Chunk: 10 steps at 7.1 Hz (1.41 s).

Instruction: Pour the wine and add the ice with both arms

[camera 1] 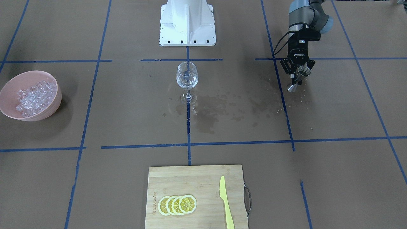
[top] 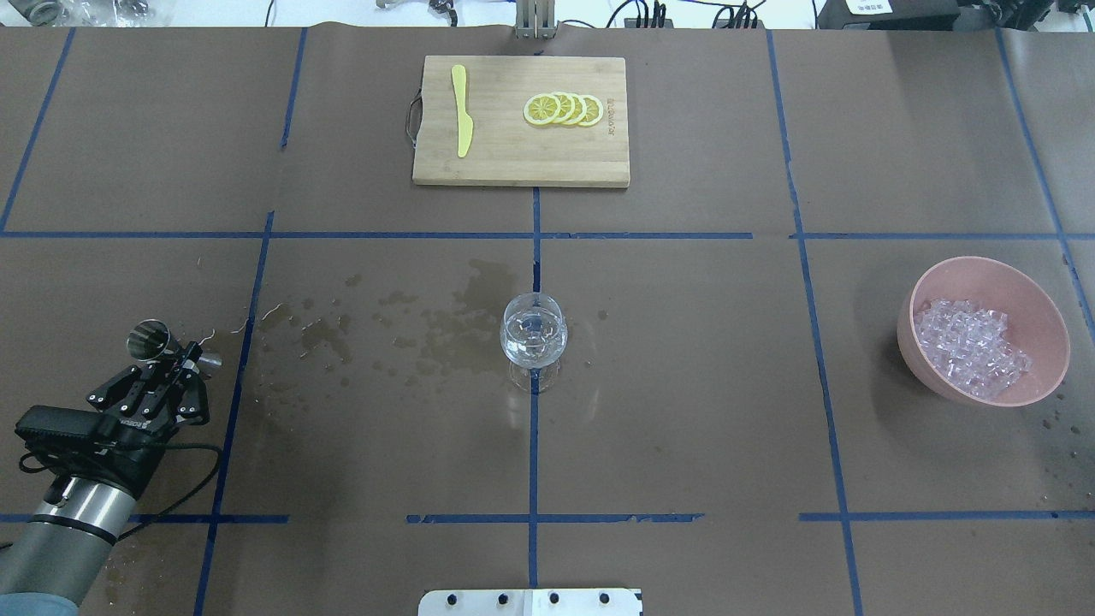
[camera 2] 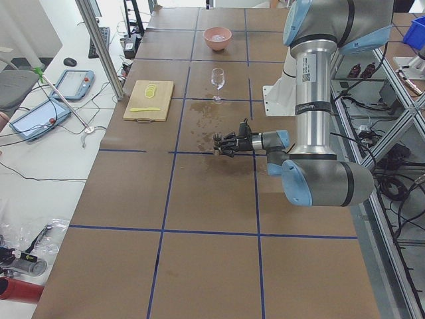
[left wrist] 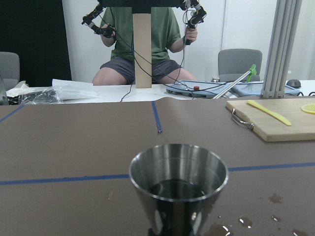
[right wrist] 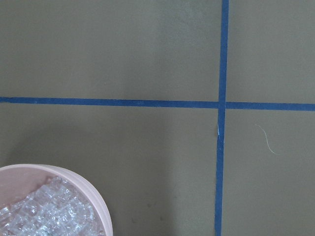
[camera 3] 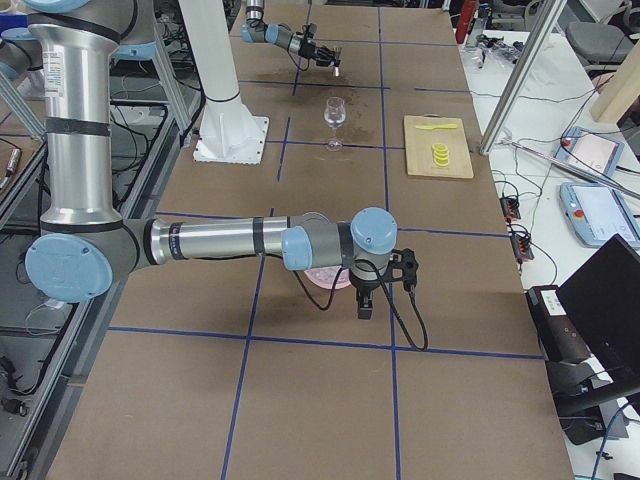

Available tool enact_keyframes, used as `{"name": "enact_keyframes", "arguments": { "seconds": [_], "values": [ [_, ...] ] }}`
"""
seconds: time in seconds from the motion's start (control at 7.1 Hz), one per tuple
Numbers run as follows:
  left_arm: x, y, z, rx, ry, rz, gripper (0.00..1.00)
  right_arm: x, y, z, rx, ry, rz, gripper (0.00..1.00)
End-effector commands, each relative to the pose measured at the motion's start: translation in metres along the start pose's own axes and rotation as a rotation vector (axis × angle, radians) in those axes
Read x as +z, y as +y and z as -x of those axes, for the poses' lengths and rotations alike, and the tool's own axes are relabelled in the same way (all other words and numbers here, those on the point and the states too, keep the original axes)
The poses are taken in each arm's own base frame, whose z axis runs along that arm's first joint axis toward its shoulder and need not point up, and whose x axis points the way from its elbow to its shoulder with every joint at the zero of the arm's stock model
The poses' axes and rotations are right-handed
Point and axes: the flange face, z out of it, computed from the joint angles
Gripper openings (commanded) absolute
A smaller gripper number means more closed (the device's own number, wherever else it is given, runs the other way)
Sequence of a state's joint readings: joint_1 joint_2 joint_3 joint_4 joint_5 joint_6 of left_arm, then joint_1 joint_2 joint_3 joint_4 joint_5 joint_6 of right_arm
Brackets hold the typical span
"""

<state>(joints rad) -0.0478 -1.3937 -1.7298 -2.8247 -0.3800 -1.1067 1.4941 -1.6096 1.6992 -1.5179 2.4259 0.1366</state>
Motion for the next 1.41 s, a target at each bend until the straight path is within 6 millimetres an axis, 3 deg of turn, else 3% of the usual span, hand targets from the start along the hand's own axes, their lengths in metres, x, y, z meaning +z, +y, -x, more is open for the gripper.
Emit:
{"name": "enact_keyframes", "arguments": {
  "seconds": [0.0,0.14,0.28,0.42,0.56,0.7,0.85,0.99,1.13,1.27],
  "values": [
    [-0.009,-0.035,-0.028,0.062,0.084,-0.069,0.00,0.000,0.005,0.002,0.000,-0.031,0.004,1.00],
    [-0.005,-0.036,-0.049,0.093,0.091,-0.080,0.00,-0.008,0.004,0.013,-0.011,-0.052,-0.009,1.00],
    [-0.002,-0.041,-0.079,0.100,0.105,-0.095,0.00,-0.023,0.004,0.046,-0.027,-0.065,-0.036,1.00],
    [0.004,-0.042,-0.116,0.106,0.104,-0.096,0.00,-0.030,0.008,0.088,-0.079,-0.077,-0.042,1.00],
    [0.008,-0.046,-0.139,0.114,0.100,-0.095,0.00,-0.025,0.013,0.125,-0.010,-0.092,-0.022,1.00],
    [0.010,-0.047,-0.142,0.114,0.098,-0.097,0.00,-0.003,0.021,0.184,-0.022,-0.107,-0.019,1.00],
    [0.011,-0.051,-0.148,0.105,0.101,-0.099,0.00,0.010,0.031,0.198,-0.010,-0.125,-0.059,1.00],
    [0.015,-0.053,-0.149,0.109,0.101,-0.099,0.00,0.026,0.049,0.191,-0.025,-0.120,-0.040,1.00],
    [0.016,-0.058,-0.164,0.098,0.116,-0.096,0.00,0.043,0.061,0.189,-0.026,-0.093,-0.008,1.00],
    [0.018,-0.063,-0.176,0.082,0.132,-0.094,0.00,0.045,0.061,0.188,-0.026,-0.087,-0.009,1.00]
  ]
}}
